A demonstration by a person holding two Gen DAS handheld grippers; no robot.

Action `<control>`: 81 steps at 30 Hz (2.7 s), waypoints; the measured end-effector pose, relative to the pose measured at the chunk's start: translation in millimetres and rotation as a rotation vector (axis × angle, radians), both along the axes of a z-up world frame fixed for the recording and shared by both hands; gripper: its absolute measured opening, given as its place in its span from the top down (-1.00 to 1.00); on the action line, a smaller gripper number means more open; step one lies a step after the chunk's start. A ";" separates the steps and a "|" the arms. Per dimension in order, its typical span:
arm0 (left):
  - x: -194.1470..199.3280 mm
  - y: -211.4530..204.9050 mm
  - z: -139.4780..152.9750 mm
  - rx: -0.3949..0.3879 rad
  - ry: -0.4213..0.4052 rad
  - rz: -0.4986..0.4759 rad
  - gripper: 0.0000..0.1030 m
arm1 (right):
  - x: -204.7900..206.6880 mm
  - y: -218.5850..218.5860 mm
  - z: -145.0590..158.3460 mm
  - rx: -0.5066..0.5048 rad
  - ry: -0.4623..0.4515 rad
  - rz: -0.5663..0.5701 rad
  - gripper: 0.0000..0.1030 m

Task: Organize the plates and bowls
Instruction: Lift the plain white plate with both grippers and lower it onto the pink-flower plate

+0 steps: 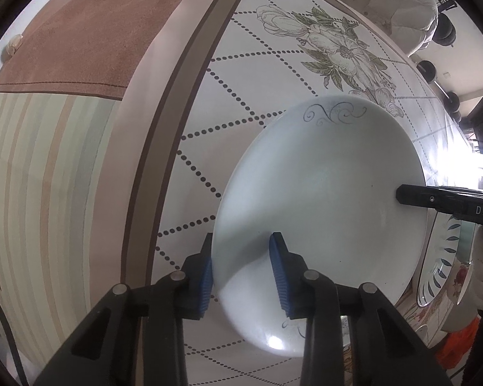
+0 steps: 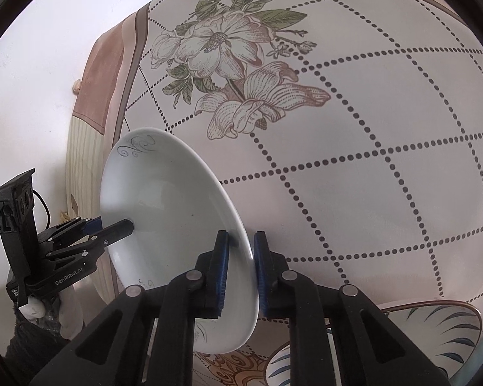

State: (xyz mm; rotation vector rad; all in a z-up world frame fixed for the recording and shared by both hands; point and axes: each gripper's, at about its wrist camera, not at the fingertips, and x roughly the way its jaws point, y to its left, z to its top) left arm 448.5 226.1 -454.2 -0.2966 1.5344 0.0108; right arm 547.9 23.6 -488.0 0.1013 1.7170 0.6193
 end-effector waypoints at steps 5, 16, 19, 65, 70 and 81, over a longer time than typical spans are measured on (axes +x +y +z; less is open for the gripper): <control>-3.5 -2.4 8.3 0.004 0.000 -0.012 0.46 | -7.7 -7.7 -0.9 0.016 0.019 -0.019 0.66; -3.8 -13.0 36.8 0.026 -0.030 -0.048 0.46 | -21.2 -19.4 23.6 0.051 0.022 -0.064 0.65; -6.2 -18.2 46.0 0.028 -0.041 -0.063 0.46 | -24.7 -28.9 36.3 0.063 0.018 -0.082 0.65; -147.6 -252.1 35.1 -0.015 0.057 -0.522 0.46 | -311.1 -293.6 43.4 0.053 0.120 -0.567 0.65; -155.4 -265.7 24.0 0.008 0.073 -0.535 0.46 | -317.9 -300.7 34.3 0.029 0.130 -0.575 0.65; -168.4 -280.0 16.6 0.133 0.066 -0.593 0.51 | -312.2 -291.8 39.5 -0.080 0.090 -0.517 0.68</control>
